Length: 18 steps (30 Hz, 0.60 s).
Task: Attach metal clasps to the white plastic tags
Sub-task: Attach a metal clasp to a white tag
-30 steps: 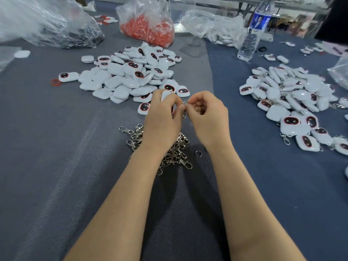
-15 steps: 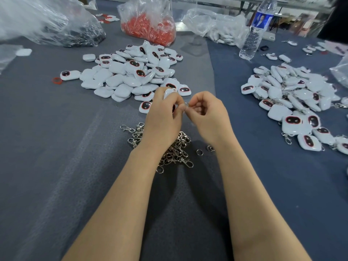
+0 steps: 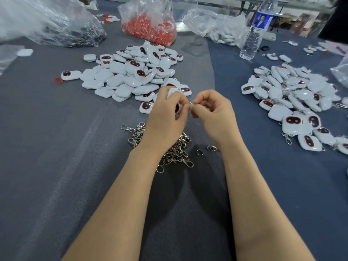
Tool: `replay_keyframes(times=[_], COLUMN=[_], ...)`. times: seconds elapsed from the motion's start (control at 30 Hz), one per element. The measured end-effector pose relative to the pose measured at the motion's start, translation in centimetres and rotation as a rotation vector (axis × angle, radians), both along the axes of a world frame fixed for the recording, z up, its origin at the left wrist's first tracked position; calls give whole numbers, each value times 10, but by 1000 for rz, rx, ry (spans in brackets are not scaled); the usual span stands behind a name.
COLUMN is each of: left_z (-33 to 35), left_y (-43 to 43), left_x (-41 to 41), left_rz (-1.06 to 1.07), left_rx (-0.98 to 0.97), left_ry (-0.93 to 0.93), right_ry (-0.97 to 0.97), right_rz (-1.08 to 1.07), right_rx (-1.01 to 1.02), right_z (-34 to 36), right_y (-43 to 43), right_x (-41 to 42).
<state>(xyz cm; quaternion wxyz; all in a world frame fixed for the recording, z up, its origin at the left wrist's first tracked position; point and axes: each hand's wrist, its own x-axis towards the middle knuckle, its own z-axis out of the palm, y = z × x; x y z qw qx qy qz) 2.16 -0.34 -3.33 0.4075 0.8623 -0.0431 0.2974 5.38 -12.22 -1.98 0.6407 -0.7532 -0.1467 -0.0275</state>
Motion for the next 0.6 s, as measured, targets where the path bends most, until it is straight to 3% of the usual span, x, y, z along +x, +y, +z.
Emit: replay_keyframes(times=[0.23,0.4,0.6], left_z=[-2,1,-1], left_y=[-1,-3,-3], left_x=[0,-3,-3], left_rz=[-18,-185,-187], left_rx=[-85,-331,-265], left_ry=[116,244,340], right_ry=[7,4,-18], right_rz=[-72,-224,-217], right_rx=[-57,-125,-171], right_z=[-6,-11,-11], right_y=[-1,-4,-3], right_x=[4,8,8])
